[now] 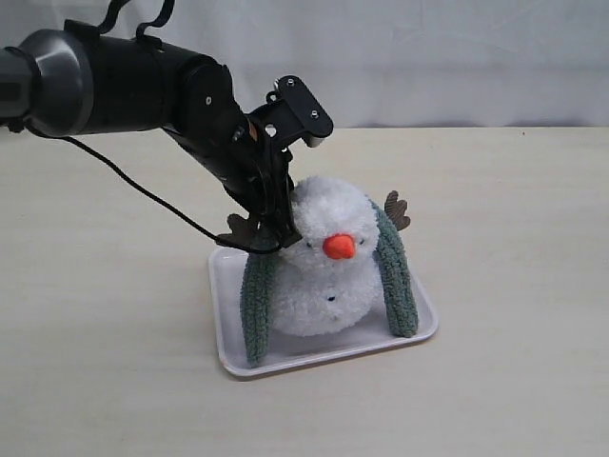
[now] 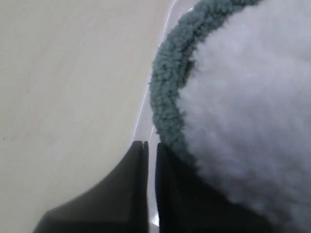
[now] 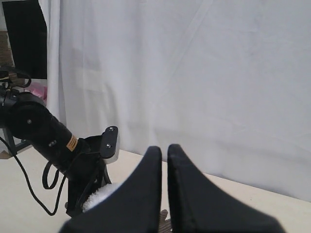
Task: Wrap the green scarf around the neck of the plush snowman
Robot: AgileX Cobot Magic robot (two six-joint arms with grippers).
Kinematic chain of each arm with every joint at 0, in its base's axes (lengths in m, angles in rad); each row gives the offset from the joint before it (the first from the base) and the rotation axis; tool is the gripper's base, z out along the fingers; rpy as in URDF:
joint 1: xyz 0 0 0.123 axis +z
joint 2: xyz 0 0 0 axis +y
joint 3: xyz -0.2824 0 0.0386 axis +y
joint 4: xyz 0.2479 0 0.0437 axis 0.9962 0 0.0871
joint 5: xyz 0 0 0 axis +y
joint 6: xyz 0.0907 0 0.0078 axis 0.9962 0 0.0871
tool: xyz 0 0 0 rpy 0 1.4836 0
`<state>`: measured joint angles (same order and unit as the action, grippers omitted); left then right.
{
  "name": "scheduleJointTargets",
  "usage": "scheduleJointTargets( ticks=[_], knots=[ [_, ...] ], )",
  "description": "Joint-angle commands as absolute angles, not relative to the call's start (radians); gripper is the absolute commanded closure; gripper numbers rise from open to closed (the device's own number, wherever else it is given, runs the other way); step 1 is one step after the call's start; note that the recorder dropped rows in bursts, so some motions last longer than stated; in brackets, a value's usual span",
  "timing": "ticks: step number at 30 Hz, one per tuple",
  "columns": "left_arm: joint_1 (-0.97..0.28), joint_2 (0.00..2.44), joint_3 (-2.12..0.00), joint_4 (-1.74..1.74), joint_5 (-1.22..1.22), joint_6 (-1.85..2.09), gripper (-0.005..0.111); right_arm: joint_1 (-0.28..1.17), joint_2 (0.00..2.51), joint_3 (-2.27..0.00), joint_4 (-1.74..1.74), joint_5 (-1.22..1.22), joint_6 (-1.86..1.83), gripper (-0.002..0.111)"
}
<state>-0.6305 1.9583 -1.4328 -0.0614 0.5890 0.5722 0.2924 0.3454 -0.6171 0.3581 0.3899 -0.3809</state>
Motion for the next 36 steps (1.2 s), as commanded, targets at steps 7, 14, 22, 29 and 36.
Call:
scheduleJointTargets(
  ticks=[7, 14, 22, 29, 36],
  knots=[
    [-0.629, 1.858, -1.432, -0.156, 0.526, 0.575, 0.099, 0.294, 0.341, -0.613, 0.351, 0.389, -0.379, 0.104],
    [-0.629, 1.874, -1.432, -0.398, 0.492, 0.747, 0.099, 0.294, 0.341, -0.613, 0.351, 0.389, -0.379, 0.104],
    [-0.685, 1.893, -1.478, -0.485, 0.475, 0.85, 0.107, 0.294, 0.341, -0.613, 0.351, 0.389, -0.378, 0.104],
    [-0.686, 1.935, -1.586, 0.051, 0.592, 0.383, 0.107, 0.294, 0.341, -0.613, 0.354, 0.389, -0.378, 0.104],
    [-0.66, 1.937, -1.608, 0.521, 0.773, 0.092, 0.107, 0.294, 0.341, -0.613, 0.354, 0.389, -0.378, 0.104]
  ],
)
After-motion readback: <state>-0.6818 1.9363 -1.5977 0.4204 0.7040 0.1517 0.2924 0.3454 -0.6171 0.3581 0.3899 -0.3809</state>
